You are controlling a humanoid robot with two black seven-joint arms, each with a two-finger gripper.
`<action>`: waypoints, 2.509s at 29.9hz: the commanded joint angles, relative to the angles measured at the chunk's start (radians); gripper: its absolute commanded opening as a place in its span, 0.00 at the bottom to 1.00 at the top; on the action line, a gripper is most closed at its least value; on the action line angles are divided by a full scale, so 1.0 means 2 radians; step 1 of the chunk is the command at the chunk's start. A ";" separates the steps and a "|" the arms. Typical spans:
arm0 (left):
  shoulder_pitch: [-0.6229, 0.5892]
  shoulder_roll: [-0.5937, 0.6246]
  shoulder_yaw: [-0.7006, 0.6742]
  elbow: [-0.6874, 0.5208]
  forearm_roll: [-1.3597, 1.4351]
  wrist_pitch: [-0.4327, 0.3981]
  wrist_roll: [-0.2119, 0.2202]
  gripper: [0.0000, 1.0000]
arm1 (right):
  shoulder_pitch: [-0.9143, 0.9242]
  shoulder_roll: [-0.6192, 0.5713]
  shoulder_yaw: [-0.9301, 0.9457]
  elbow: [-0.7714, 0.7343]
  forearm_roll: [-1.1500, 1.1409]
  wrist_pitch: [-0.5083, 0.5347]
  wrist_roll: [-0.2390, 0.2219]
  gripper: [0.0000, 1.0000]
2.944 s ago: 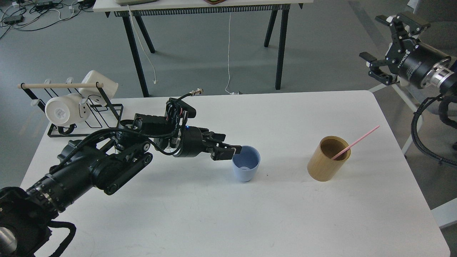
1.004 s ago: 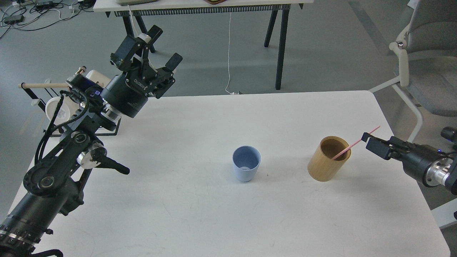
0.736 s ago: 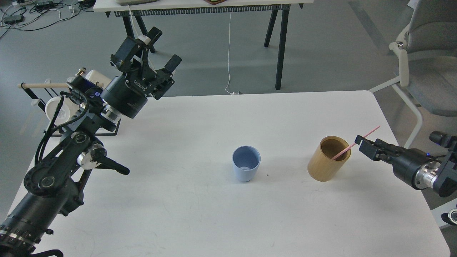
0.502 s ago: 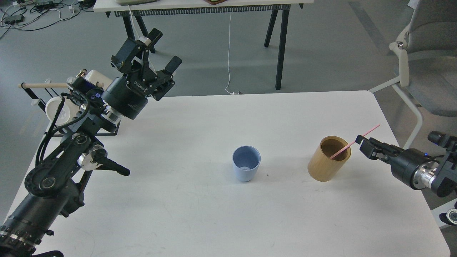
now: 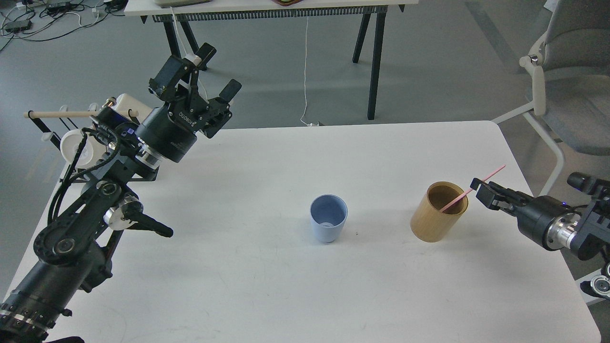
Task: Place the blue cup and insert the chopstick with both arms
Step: 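Reach the right gripper to the pink stick in the tan holder and grasp it, then lift the pink stick out of the tan holder with the right gripper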
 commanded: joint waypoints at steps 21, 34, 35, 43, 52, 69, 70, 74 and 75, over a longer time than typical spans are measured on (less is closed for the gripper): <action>0.004 -0.009 0.000 0.007 -0.001 0.000 0.000 0.99 | 0.012 0.009 0.001 -0.001 0.004 0.004 0.000 0.30; 0.007 -0.009 0.000 0.007 -0.001 0.000 0.000 0.99 | 0.012 0.012 0.000 0.001 0.016 0.004 0.000 0.23; 0.007 -0.009 0.001 0.008 -0.001 0.000 0.000 0.99 | 0.012 0.011 0.000 0.001 0.017 0.004 0.000 0.22; 0.007 -0.010 0.000 0.008 -0.001 0.000 0.000 0.99 | 0.016 0.012 0.001 0.002 0.017 0.004 0.000 0.14; 0.008 -0.011 0.001 0.011 -0.001 0.000 0.000 0.99 | 0.017 0.011 0.001 0.005 0.017 0.004 0.000 0.09; 0.011 -0.011 0.000 0.010 -0.002 0.000 0.000 0.99 | 0.034 -0.021 0.002 0.039 0.020 0.005 0.000 0.05; 0.011 -0.011 0.000 0.011 -0.002 0.000 0.000 0.99 | 0.037 -0.027 0.002 0.050 0.023 0.005 0.000 0.05; 0.011 -0.012 0.000 0.011 -0.002 0.000 0.000 0.99 | 0.048 -0.063 0.003 0.085 0.035 0.005 0.000 0.05; 0.011 -0.015 0.000 0.011 -0.001 0.000 0.000 0.99 | 0.051 -0.072 0.003 0.093 0.035 0.005 0.000 0.05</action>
